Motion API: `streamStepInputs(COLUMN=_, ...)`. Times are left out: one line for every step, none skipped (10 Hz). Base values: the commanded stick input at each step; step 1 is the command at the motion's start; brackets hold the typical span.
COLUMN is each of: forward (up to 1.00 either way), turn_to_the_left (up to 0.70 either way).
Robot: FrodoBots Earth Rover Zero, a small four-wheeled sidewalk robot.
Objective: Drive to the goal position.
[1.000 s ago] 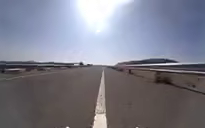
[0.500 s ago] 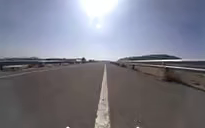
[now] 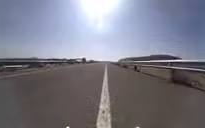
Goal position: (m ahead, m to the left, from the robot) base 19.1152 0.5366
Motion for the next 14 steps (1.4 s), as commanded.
streamStepInputs(forward=0.7, turn_to_the_left=0.0)
streamStepInputs(forward=0.7, turn_to_the_left=0.0)
streamStepInputs(forward=0.7, turn_to_the_left=0.0)
streamStepInputs(forward=0.7, turn_to_the_left=0.0)
streamStepInputs(forward=0.7, turn_to_the_left=0.0)
streamStepInputs(forward=0.7, turn_to_the_left=0.0)
streamStepInputs(forward=0.7, turn_to_the_left=0.0)
streamStepInputs(forward=0.7, turn_to_the_left=0.0)
streamStepInputs(forward=0.7, turn_to_the_left=0.0)
streamStepInputs(forward=0.7, turn_to_the_left=0.0)
streamStepInputs(forward=0.7, turn_to_the_left=0.0)
streamStepInputs(forward=0.7, turn_to_the_left=0.0)
streamStepInputs(forward=0.7, turn_to_the_left=0.0)
streamStepInputs(forward=0.7, turn_to_the_left=0.0)
